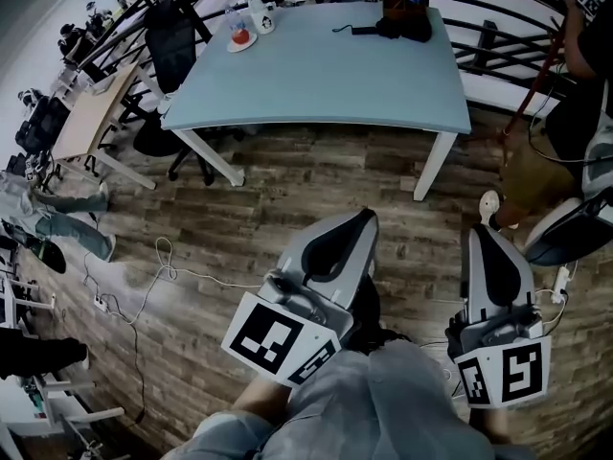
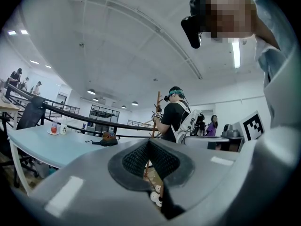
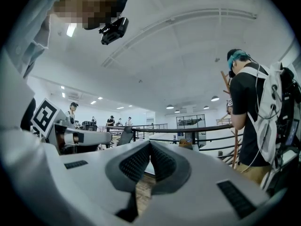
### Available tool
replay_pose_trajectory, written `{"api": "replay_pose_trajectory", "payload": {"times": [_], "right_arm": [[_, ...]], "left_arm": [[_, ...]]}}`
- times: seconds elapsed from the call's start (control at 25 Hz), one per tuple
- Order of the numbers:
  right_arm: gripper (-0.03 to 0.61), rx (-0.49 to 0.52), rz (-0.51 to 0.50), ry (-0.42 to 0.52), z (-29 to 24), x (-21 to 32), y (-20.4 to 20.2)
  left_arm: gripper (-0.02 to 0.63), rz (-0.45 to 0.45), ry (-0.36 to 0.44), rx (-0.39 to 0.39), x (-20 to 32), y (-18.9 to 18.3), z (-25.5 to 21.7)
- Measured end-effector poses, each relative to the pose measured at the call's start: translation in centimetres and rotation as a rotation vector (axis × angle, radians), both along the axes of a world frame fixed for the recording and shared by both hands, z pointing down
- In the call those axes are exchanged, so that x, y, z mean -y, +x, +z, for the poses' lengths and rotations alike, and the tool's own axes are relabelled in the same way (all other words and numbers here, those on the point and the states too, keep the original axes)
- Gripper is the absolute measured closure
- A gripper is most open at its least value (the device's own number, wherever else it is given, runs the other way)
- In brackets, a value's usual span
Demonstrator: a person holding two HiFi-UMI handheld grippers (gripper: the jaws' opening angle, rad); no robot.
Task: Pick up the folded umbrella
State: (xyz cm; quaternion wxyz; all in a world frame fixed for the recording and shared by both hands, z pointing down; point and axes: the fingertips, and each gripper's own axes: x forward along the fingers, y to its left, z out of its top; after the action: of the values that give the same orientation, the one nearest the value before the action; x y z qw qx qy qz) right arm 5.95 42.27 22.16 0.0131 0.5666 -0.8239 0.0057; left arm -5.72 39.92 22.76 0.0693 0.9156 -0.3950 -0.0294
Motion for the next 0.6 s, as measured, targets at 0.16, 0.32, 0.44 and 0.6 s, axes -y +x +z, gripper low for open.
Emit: {"api": "replay_pose_trajectory", "payload": {"times": [0.16,0.32,0.44,0.6], "right_arm": [[0.578,0.002,0.016,0.002,-0.1,2.2,0.2],[0.578,-0.011,0.017,0.001,-0.1,5.4,0.0],[0.578,-0.013,0.014,-0.008,0.2,7.7,-0.1],[0.578,-0.015,0.02,-0.009,-0.5,10.8,-0.2]], "left_arm": [[0.609,0.007,-0.003,-0.007,2.4,0.1,0.2],[0.609,0.014,-0.008,-0.01,5.5,0.1,0.3],[0.609,0.02,-0.014,-0.01,8.1,0.2,0.5],[0.609,0.04,-0.012,-0.009,11.5,0.7,-0.2]]}}
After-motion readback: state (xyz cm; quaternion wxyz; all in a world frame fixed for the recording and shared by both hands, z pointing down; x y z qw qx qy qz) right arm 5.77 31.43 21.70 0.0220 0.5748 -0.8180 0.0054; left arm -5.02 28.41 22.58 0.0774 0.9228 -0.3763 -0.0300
